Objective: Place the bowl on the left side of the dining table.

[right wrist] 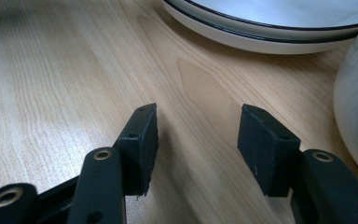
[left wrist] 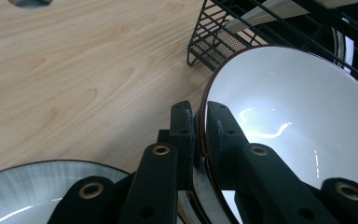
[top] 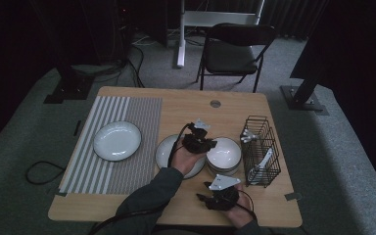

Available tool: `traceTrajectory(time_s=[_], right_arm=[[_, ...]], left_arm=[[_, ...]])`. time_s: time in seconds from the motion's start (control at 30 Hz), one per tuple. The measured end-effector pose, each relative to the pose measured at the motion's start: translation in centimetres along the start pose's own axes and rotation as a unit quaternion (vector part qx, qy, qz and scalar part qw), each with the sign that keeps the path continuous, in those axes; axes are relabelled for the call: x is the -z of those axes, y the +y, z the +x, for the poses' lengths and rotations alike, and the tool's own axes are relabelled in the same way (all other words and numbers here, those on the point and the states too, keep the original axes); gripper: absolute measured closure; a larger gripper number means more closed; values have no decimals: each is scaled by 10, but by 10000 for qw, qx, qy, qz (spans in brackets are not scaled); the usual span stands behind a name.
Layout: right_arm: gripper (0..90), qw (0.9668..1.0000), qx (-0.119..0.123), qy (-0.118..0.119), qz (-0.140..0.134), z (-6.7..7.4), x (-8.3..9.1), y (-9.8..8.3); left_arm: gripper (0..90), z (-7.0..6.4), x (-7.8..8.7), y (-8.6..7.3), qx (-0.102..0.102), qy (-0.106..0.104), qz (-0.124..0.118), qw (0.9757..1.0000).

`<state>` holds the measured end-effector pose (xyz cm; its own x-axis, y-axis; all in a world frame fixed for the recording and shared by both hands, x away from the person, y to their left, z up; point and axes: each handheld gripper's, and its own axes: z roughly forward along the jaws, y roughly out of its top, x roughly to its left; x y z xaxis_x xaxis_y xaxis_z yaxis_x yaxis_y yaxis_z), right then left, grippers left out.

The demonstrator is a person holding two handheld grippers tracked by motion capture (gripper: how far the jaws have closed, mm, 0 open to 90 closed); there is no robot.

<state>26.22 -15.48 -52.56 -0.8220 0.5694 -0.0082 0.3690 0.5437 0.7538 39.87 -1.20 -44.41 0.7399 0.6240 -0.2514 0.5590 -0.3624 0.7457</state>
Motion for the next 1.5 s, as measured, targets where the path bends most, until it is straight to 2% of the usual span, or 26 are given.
traceTrajectory(time_s=[0.2,0.37,0.63,0.97,1.07,1.1,1.23,1.5], right_arm=[[470,10000,3,-2,2,0,0,0],[470,10000,-4,1,5,0,0,0],[470,10000,2,3,9,0,0,0],[470,10000,-2,-1,8,0,0,0],[470,10000,1,0,6,0,0,0],[470,10000,-5,0,8,0,0,0],[470,10000,-8,2,9,0,0,0],[470,10000,-11,3,9,0,0,0]], left_arm=[[826,3,6,4,215,-120,-167,9996],[826,4,16,9,150,-49,-262,9995],[826,9,32,15,170,45,-444,9989],[826,30,61,16,289,299,-648,9970],[825,32,63,15,313,319,-671,9967],[825,40,71,13,346,401,-708,9961],[825,48,78,10,406,479,-746,9952],[825,77,99,-4,667,724,-856,9915]])
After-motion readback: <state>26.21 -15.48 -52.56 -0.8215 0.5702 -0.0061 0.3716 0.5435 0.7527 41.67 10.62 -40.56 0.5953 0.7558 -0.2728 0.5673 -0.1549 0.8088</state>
